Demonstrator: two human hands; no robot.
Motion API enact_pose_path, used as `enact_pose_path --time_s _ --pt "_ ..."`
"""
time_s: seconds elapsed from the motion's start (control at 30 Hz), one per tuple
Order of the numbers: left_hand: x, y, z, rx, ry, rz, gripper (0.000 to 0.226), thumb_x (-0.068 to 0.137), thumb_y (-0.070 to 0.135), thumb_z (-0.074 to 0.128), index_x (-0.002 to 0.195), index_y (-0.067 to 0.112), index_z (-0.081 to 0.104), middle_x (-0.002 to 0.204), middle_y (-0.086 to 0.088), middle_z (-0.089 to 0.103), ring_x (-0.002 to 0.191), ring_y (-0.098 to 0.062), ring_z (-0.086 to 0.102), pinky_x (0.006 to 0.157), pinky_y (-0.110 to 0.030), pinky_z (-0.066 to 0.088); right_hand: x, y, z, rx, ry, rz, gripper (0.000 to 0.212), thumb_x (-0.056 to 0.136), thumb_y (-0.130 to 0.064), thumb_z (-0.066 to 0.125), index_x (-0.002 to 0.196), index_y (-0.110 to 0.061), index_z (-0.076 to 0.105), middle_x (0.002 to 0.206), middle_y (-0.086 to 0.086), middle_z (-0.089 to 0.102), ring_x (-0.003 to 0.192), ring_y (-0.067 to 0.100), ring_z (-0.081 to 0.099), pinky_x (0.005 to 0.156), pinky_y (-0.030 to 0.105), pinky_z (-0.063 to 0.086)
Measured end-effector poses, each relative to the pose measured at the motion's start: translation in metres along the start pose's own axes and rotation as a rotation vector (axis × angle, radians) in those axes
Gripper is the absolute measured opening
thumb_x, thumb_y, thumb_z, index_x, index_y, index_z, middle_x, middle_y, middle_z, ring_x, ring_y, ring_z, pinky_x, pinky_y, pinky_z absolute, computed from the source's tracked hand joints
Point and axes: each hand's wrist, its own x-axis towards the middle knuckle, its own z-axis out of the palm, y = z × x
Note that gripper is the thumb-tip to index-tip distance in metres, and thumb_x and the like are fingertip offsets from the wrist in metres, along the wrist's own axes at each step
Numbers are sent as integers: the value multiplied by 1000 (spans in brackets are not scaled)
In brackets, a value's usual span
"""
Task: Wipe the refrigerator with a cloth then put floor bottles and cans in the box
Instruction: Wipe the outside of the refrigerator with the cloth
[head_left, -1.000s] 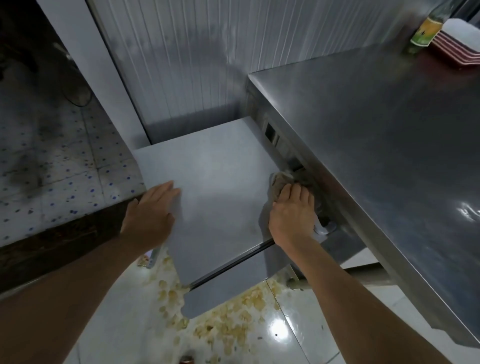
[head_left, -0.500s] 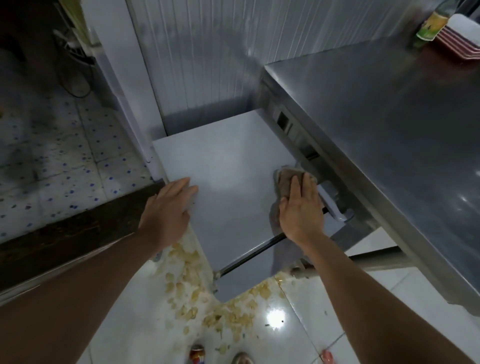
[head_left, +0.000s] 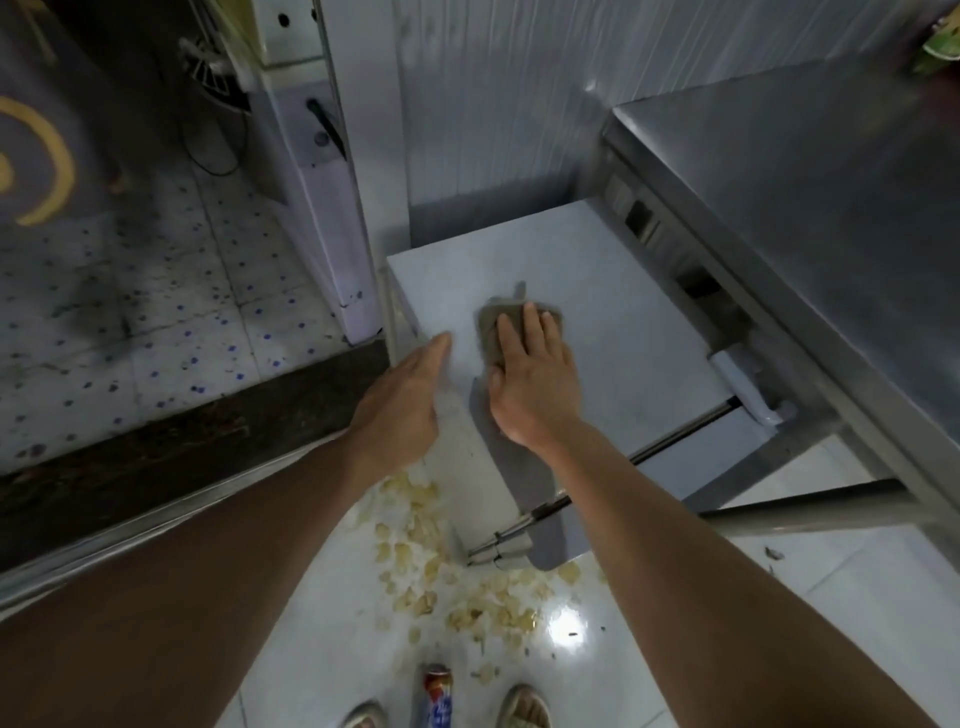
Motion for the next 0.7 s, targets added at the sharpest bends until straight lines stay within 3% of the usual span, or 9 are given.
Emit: enact_pose_path --time_s 0.13,0.33,0.53,0.7 --pt "-1 1 -4 -18 -55 -58 83 86 -2 49 149 15 -2 149 -9 36 131 -29 42 107 -42 36 -43 -23 8 49 -11 -150 60 91 -32 37 148 -24 21 159 6 5 146 26 0 116 40 9" --pt "-11 14 0 81 -77 -128 84 85 3 51 149 21 -1 153 -9 25 135 -30 32 109 -38 28 -125 -18 3 0 -3 -186 57 76 -17 66 131 -19 53 151 9 32 141 31 24 113 44 28" --pt "-26 23 12 151 -54 -2 76 84 1 51 148 18 14 152 -4 28 138 -20 27 110 -35 23 -158 -4 3 63 56 -161 51 83 -16 61 133 -19 52 150 9 35 140 29 27 113 46 29" --pt "-32 32 21 147 -5 -9 66 87 8 49 146 15 22 149 -6 35 135 -23 33 108 -36 26 -125 -11 7 82 32 -143 54 89 -19 48 143 -23 37 156 7 19 145 27 11 118 45 14"
